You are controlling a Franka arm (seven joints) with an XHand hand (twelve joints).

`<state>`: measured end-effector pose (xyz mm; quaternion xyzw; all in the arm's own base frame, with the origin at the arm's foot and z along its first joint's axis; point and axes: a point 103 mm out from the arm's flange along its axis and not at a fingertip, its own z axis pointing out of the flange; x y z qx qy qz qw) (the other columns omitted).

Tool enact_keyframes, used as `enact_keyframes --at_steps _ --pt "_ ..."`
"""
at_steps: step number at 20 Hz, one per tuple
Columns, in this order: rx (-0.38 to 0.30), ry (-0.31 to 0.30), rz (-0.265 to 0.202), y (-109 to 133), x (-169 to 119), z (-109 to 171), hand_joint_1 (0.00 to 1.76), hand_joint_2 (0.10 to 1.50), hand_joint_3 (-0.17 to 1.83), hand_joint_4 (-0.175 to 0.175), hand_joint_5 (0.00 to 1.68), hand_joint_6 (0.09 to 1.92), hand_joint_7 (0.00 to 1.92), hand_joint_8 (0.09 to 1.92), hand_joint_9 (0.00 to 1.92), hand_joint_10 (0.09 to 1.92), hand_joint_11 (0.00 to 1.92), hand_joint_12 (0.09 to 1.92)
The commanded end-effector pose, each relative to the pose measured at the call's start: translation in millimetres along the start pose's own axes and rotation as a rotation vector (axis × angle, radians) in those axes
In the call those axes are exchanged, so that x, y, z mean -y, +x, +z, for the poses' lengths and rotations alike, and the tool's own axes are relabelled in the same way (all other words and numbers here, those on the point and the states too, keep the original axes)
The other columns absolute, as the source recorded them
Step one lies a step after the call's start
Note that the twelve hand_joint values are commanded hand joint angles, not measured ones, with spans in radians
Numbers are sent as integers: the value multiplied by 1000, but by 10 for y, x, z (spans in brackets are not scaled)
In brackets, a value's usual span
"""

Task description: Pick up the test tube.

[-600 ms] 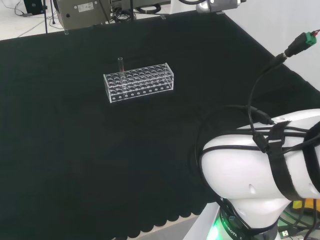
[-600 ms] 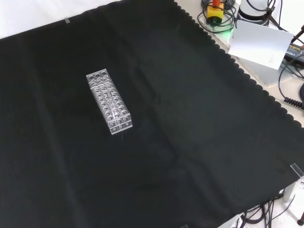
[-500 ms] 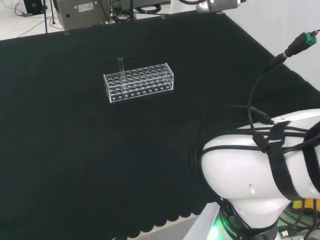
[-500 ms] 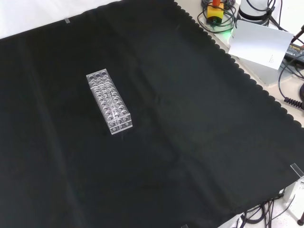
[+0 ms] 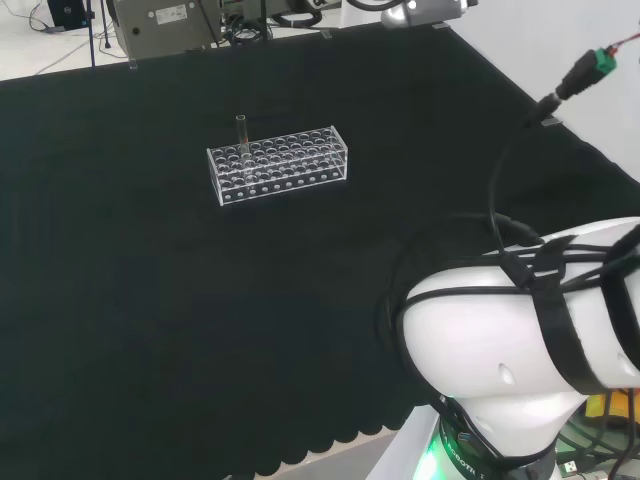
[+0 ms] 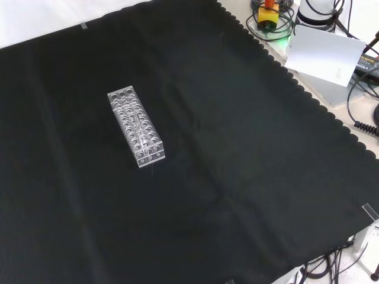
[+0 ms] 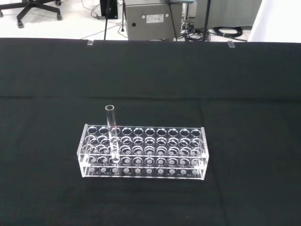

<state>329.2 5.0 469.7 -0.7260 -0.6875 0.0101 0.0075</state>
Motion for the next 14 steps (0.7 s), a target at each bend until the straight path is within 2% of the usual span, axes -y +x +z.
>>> enact_keyframes --at_steps 1,7,10,14 --pt "-34 31 -35 74 -339 146 528 870 325 -58 144 87 0 582 0 765 0 1470" --pt "-49 106 -80 90 -790 420 548 883 299 -66 184 87 17 725 2 901 0 1531" --pt "-54 154 -93 131 -1029 566 559 886 296 -70 203 87 47 760 12 928 0 1543" --pt "-65 189 -111 181 -1296 767 566 888 296 -75 222 87 73 779 31 941 0 1552"
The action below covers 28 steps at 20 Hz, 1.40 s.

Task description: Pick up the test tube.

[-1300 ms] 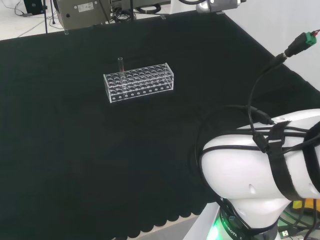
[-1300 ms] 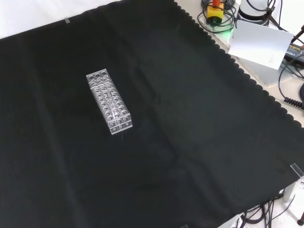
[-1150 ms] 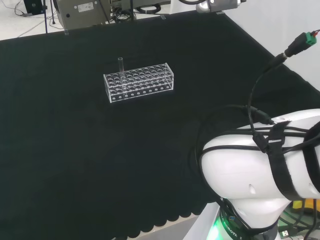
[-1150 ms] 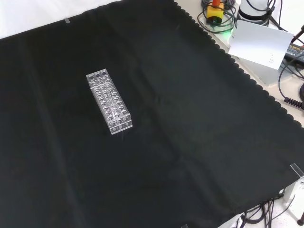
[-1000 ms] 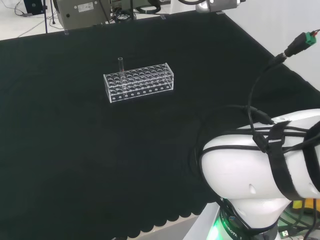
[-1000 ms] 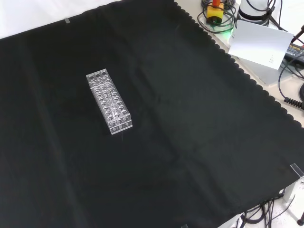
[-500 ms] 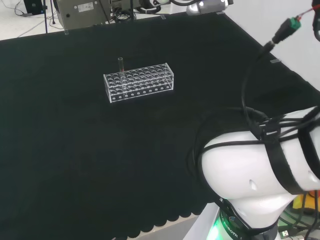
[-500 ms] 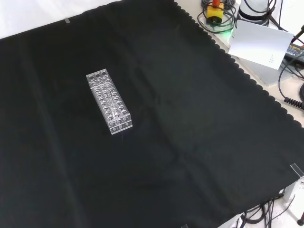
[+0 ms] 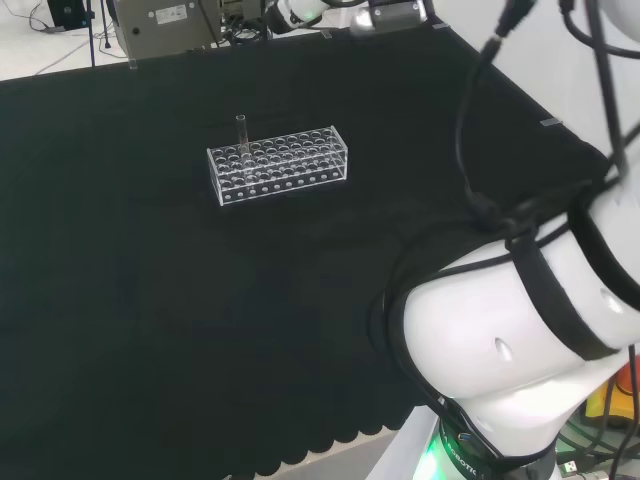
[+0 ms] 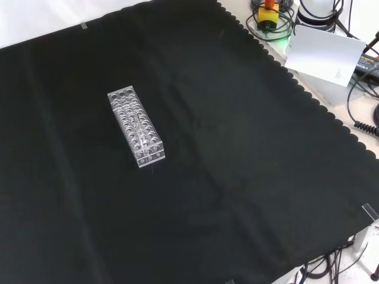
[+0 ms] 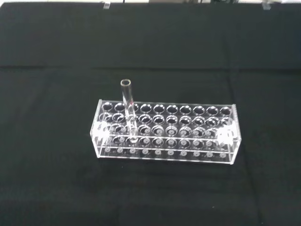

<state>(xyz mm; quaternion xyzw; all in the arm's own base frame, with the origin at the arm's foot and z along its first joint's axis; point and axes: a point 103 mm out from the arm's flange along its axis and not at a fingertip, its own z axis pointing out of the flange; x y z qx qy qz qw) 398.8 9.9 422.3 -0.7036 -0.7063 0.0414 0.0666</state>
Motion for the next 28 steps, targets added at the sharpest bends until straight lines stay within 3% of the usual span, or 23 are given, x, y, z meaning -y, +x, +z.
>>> enact_keyframes --at_steps 1,15,23,28 --pt "-31 65 -58 51 -687 272 568 888 296 -76 226 87 80 783 35 943 0 1554" --pt "-24 154 -91 137 -1439 851 621 894 311 -93 324 87 240 811 224 925 126 1536" --pt "-36 194 -85 164 -1865 1137 665 889 328 -100 371 87 336 821 314 902 192 1509" --pt "-43 249 -82 173 -2071 1339 713 879 341 -108 406 87 398 825 380 887 242 1492"
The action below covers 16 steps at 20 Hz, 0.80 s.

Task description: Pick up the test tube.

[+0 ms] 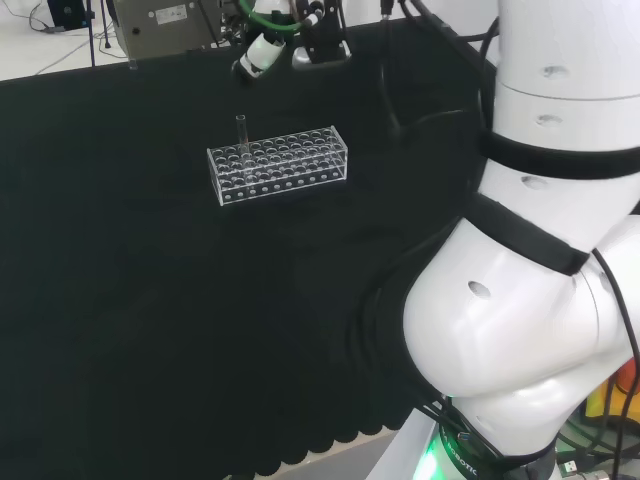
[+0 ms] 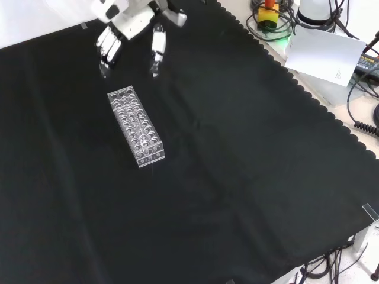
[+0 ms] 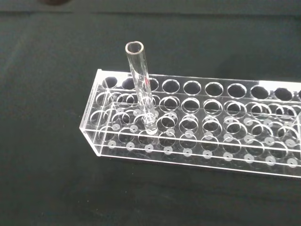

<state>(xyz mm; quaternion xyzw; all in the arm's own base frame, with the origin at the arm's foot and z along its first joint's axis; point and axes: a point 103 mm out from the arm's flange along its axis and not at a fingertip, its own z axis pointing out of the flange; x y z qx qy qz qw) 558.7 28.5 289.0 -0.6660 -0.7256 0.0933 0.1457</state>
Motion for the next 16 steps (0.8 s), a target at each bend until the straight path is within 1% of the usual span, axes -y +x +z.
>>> enact_keyframes --at_steps 1,5,11,14,16 --pt "-7 70 -5 5 -366 231 721 877 342 -109 411 87 407 827 388 886 250 1489" --pt "14 111 -12 19 -518 383 742 871 352 -113 425 88 443 836 414 878 269 1476" --pt "25 158 -23 59 -680 581 768 863 367 -117 455 108 487 845 450 870 291 1465" --pt "21 168 0 8 -731 630 780 855 380 -121 484 140 515 847 470 859 307 1453" --pt "20 177 15 -11 -754 663 788 843 405 -124 485 220 542 841 489 843 317 1445"
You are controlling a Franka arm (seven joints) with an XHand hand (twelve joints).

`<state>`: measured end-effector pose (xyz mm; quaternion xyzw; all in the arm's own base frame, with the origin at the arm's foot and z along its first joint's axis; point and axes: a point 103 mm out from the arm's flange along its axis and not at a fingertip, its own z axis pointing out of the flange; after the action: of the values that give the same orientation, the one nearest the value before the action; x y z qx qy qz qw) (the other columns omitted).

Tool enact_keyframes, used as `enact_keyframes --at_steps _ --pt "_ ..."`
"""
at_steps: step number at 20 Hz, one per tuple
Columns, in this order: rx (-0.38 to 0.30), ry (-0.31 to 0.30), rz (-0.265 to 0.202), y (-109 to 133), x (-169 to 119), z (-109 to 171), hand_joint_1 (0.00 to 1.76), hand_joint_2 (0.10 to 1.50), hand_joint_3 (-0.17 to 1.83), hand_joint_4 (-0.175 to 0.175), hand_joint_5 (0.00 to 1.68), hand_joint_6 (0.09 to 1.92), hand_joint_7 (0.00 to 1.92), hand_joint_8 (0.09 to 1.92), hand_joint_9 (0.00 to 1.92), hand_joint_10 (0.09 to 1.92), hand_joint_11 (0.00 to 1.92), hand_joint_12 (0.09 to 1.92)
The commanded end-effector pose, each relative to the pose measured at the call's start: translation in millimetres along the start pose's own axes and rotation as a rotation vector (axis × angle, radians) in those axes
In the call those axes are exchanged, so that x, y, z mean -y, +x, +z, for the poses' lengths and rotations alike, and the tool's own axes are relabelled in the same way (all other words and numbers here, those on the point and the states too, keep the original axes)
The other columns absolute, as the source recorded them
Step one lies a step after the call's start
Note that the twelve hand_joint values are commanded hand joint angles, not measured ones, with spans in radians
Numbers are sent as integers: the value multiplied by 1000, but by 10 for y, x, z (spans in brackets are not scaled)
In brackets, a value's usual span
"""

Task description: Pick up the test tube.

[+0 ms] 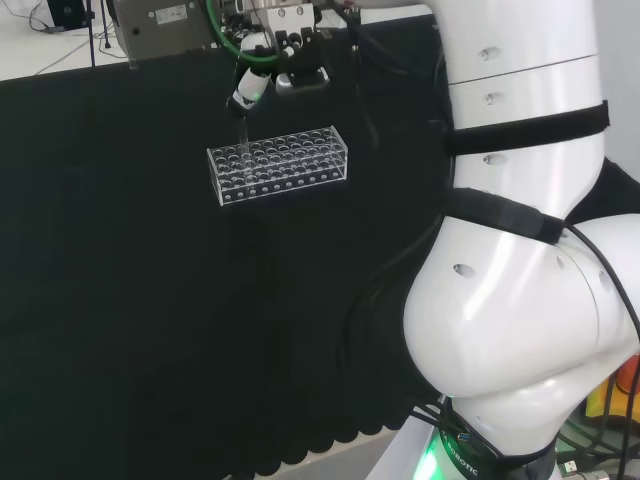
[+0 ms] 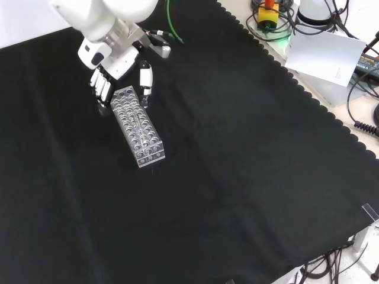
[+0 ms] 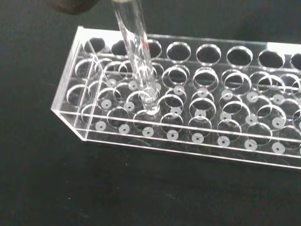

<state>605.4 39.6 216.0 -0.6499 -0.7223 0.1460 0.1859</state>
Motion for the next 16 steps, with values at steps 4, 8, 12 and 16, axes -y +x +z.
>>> enact_keyframes --at_steps 4,8,12,16 --pt "8 60 43 11 -145 190 816 818 451 -132 424 528 591 848 522 834 331 1440" --pt "-2 61 35 57 -161 273 836 808 468 -138 427 651 643 862 562 832 349 1436" --pt "-5 66 28 99 -173 299 859 799 483 -141 446 713 685 868 603 821 368 1429" --pt "-3 69 38 112 -181 300 878 791 498 -146 464 749 719 874 635 813 387 1421"
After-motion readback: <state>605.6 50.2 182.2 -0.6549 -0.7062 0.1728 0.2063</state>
